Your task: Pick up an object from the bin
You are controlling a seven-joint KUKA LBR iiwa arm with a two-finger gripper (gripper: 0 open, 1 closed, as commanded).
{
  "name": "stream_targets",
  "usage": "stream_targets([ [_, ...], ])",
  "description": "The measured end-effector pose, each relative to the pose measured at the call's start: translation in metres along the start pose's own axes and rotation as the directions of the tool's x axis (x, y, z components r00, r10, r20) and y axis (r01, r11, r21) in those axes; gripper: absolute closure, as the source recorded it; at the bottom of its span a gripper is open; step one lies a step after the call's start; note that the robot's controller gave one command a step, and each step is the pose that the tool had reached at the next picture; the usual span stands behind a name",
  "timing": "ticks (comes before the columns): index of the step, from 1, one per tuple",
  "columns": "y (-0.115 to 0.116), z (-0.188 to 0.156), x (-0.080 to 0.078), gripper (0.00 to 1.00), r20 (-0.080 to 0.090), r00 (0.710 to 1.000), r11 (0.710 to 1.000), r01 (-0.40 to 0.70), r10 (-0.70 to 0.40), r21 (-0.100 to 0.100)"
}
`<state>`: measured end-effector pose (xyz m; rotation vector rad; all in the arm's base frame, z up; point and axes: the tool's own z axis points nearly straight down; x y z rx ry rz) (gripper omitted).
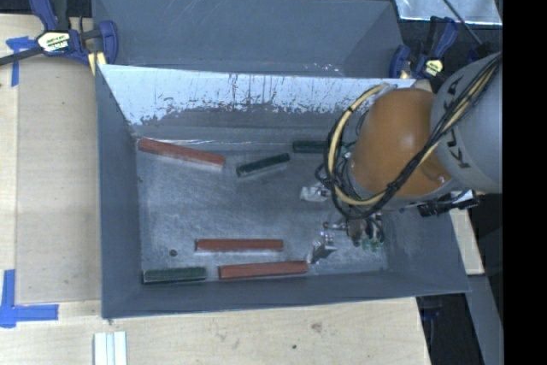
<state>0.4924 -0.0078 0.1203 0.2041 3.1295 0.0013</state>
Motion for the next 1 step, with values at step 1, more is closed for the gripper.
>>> stream_targets([
  [1, 0.0158, 0.0173, -0.0087, 0.0, -0.003, 1.0, 1.0, 0.009, -0.009, 0.001],
])
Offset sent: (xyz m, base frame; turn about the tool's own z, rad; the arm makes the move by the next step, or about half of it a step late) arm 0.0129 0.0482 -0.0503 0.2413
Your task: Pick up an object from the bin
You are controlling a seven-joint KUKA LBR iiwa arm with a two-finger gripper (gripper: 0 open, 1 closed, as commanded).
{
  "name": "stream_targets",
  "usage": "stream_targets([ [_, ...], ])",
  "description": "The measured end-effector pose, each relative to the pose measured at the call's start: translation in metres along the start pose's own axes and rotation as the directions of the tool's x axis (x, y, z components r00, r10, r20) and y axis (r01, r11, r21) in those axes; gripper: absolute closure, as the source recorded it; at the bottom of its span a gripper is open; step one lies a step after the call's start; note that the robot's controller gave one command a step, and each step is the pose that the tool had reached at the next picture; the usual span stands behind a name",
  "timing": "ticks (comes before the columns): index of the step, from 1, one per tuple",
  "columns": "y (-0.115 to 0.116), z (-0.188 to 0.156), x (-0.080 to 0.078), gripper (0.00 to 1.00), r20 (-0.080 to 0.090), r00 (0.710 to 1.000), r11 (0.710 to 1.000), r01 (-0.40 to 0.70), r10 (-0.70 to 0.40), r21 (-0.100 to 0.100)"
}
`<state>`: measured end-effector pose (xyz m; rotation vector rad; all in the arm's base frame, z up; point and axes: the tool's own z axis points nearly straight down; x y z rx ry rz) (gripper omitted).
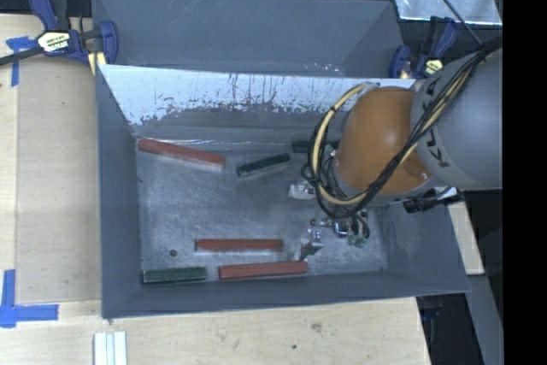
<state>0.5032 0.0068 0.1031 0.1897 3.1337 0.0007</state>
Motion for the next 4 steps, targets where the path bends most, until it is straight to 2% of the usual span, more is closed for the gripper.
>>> stream_targets([
  [1, 0.019, 0.02, 0.0, 0.0, -0.001, 0.987, 0.987, -0.162, 0.162, 0.001],
  [2, 0.024, 0.023, 0.001, 0.0, -0.002, 0.977, 0.977, -0.213, 0.213, 0.001],
  [3, 0.028, -0.008, 0.002, 0.0, -0.001, 0.989, 0.989, -0.145, 0.145, 0.001],
  [4, 0.064, 0.025, 0.019, 1.0, 0.028, 0.969, 0.969, -0.247, 0.247, -0.011],
])
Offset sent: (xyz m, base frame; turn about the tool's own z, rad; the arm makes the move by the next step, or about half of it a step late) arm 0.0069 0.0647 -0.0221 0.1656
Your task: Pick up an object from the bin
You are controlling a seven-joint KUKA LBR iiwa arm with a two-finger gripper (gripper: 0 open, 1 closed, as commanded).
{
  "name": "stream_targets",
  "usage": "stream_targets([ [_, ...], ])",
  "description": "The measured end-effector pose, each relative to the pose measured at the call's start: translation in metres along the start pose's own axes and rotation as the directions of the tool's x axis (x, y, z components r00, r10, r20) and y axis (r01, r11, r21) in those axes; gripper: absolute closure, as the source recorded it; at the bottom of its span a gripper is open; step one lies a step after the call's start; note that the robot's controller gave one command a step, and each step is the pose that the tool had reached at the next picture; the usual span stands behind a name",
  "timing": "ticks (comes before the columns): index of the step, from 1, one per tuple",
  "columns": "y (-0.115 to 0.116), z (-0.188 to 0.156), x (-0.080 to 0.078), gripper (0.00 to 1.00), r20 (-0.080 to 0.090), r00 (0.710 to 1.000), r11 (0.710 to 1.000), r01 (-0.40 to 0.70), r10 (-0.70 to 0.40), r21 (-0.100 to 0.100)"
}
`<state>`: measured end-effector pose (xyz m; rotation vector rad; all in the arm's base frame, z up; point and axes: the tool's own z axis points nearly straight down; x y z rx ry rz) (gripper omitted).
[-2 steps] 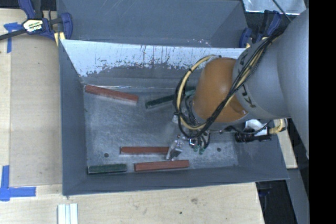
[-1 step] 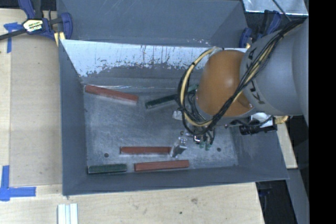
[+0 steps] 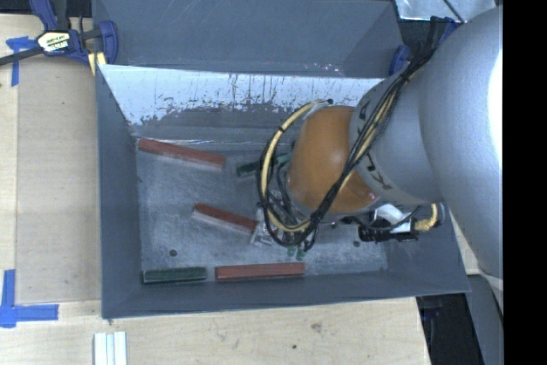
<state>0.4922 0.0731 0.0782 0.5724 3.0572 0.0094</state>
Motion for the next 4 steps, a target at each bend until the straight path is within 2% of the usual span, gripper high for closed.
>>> stream_targets([
  [1, 0.0, 0.0, 0.0, 1.0, 0.0, 1.0, 1.0, 0.0, 0.0, 0.0],
  [2, 0.0, 0.001, -0.012, 1.0, -0.015, 0.973, 0.973, 0.231, -0.231, 0.003],
  [3, 0.025, -0.047, -0.014, 1.0, -0.034, 0.92, 0.921, 0.39, -0.39, 0.0],
  [4, 0.009, -0.146, -0.021, 1.0, -0.03, 0.969, 0.97, 0.245, -0.244, 0.004],
])
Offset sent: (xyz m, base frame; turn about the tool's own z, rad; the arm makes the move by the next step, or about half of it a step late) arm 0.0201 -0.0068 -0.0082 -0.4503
